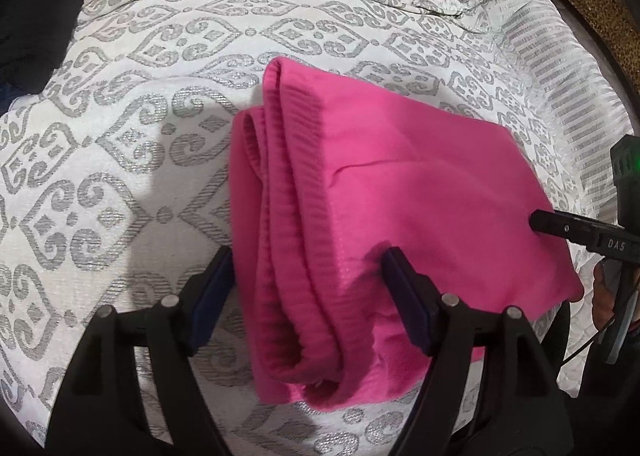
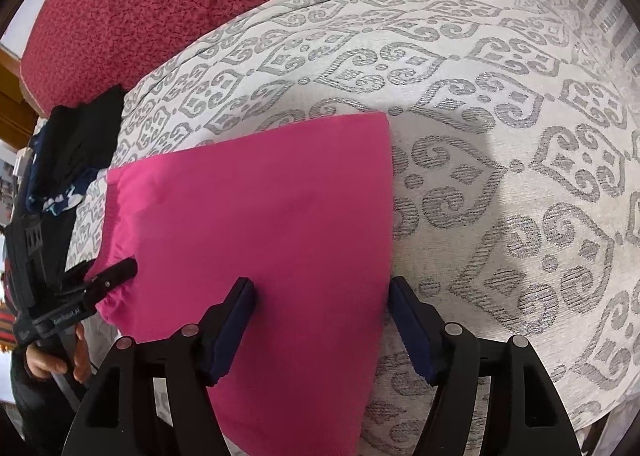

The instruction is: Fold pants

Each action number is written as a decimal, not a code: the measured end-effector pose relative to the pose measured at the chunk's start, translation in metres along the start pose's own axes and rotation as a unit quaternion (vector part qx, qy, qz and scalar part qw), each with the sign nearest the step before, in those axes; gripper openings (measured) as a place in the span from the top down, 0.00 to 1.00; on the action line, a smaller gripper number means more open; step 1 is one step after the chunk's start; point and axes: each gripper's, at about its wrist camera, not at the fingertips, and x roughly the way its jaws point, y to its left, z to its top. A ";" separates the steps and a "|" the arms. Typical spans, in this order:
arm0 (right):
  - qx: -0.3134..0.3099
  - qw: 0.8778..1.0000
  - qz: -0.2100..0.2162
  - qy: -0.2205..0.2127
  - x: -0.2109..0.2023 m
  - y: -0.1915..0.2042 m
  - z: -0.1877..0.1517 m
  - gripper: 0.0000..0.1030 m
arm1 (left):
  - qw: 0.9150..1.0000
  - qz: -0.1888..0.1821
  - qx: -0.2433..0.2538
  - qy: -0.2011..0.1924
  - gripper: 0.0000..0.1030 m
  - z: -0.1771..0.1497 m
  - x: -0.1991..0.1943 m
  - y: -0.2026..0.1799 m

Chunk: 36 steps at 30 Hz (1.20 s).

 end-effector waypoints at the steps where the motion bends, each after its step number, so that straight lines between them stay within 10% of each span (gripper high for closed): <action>1: 0.002 1.000 -0.005 -0.004 0.000 0.001 0.000 0.45 | 1.000 0.001 0.001 0.000 0.27 0.000 0.000 0.000; 6: 0.003 1.000 -0.001 -0.018 -0.004 0.006 -0.002 0.79 | 1.000 -0.006 0.012 -0.007 0.54 -0.002 -0.006 -0.008; 11: -0.028 0.999 -0.020 -0.041 -0.016 0.018 -0.008 0.81 | 1.000 0.008 0.021 -0.017 0.70 -0.002 -0.012 -0.017; 36: -0.055 0.988 -0.009 -0.147 -0.091 0.020 -0.011 0.83 | 0.993 0.019 0.076 -0.090 0.76 0.012 -0.073 -0.071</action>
